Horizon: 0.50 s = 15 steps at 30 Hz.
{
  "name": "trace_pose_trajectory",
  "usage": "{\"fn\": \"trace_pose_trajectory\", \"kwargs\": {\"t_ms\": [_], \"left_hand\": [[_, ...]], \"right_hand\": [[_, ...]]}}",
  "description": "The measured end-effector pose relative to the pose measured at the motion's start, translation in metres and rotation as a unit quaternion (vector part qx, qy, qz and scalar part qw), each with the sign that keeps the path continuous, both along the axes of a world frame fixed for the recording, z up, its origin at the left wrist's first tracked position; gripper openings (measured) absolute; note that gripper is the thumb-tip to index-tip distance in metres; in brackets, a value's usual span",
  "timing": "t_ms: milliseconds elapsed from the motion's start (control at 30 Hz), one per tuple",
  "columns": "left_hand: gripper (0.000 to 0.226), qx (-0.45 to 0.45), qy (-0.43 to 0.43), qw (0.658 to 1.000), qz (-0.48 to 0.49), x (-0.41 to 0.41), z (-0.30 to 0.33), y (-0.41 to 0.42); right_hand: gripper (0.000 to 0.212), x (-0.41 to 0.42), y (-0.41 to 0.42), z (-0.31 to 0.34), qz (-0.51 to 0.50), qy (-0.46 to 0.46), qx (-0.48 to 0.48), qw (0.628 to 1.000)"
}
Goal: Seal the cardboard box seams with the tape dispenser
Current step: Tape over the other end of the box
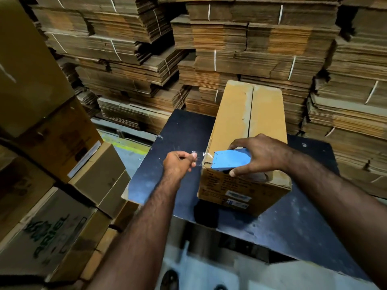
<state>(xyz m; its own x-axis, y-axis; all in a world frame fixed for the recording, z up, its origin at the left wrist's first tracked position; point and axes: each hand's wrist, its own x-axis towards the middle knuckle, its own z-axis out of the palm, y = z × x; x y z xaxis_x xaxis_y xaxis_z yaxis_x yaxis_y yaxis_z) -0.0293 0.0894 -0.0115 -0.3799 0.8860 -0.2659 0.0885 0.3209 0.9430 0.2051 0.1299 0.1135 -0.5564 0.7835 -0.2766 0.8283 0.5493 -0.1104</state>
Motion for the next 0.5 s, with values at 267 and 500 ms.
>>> {"fn": "trace_pose_trajectory", "kwargs": {"t_ms": [267,500], "left_hand": [[0.022,-0.021,-0.066,0.998,-0.01,-0.015,-0.019,0.008],[0.022,-0.068,-0.134,0.988,-0.023,-0.007,-0.025,0.002]], "right_hand": [[0.081,-0.042,0.003,0.006,-0.017,-0.071,-0.007,0.997],[0.075,-0.03,0.012,0.012,-0.019,-0.071,-0.036,0.997]]}}
